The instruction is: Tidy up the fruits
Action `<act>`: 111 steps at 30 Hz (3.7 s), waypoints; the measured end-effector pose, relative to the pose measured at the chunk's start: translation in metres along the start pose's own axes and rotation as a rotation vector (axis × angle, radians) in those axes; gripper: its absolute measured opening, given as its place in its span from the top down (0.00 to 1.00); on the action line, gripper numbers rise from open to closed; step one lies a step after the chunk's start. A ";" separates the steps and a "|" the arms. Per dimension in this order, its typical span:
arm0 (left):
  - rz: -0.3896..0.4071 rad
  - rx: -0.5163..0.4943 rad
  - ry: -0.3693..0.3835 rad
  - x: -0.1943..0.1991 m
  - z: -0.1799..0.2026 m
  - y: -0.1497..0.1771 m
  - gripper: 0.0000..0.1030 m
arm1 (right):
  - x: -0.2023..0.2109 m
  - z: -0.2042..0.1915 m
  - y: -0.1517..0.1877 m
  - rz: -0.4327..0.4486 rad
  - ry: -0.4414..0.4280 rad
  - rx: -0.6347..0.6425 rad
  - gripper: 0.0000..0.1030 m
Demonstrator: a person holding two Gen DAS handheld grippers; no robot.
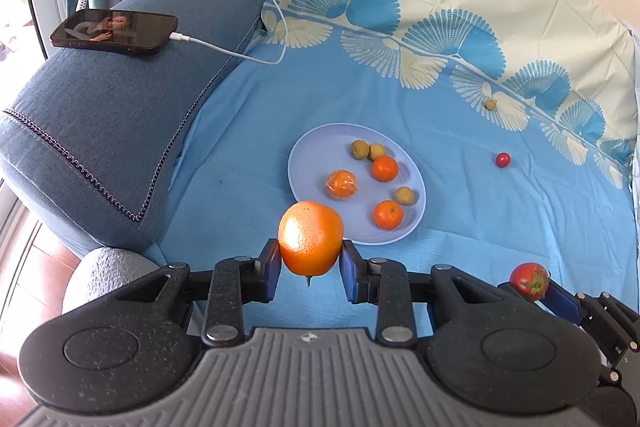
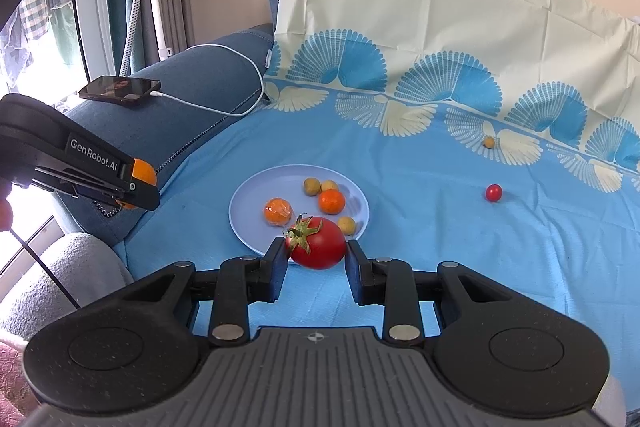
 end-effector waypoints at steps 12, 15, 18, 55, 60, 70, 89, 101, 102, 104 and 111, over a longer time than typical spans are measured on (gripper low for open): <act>-0.001 0.002 -0.003 -0.010 0.001 -0.011 0.66 | -0.013 0.002 -0.001 -0.015 0.009 0.003 0.68; 0.006 0.001 -0.003 -0.014 0.002 -0.019 0.66 | -0.018 0.003 -0.001 -0.016 0.013 0.005 0.68; 0.010 0.000 -0.007 -0.019 0.004 -0.027 0.66 | -0.025 0.005 -0.004 -0.016 0.017 0.003 0.68; -0.100 -0.082 -0.071 -0.202 0.027 -0.092 0.66 | -0.130 0.053 0.055 -0.298 -0.034 0.080 0.42; -0.097 -0.100 -0.074 -0.199 0.032 -0.090 0.66 | -0.169 0.050 0.059 -0.350 -0.086 -0.002 0.41; -0.079 -0.072 -0.079 -0.190 0.021 -0.095 0.43 | -0.168 0.036 0.029 -0.234 -0.053 0.090 0.69; -0.122 0.001 -0.157 -0.102 -0.010 -0.043 0.02 | -0.113 0.032 -0.025 -0.149 -0.037 -0.045 0.15; -0.015 -0.042 -0.096 -0.027 0.009 -0.011 0.00 | -0.028 0.013 -0.012 -0.024 0.004 -0.063 0.01; -0.004 -0.044 -0.095 -0.023 0.010 -0.010 0.00 | -0.023 0.012 -0.013 -0.012 0.005 -0.065 0.01; 0.013 -0.044 -0.094 -0.014 0.012 -0.009 0.00 | -0.014 0.011 -0.012 0.008 0.004 -0.064 0.01; 0.040 -0.042 -0.093 0.001 0.014 -0.005 0.00 | 0.006 0.009 -0.011 0.038 0.000 -0.051 0.01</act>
Point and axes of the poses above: each gripper's, at about its wrist camera, not at the fingertips, and x roughly against the way its jaws point, z to its right, y to its underside, the point moved 2 cm from there along -x, roughly the way its jaws point, and after that the axes turned 1 degree about -y, right-handed, at the moved point
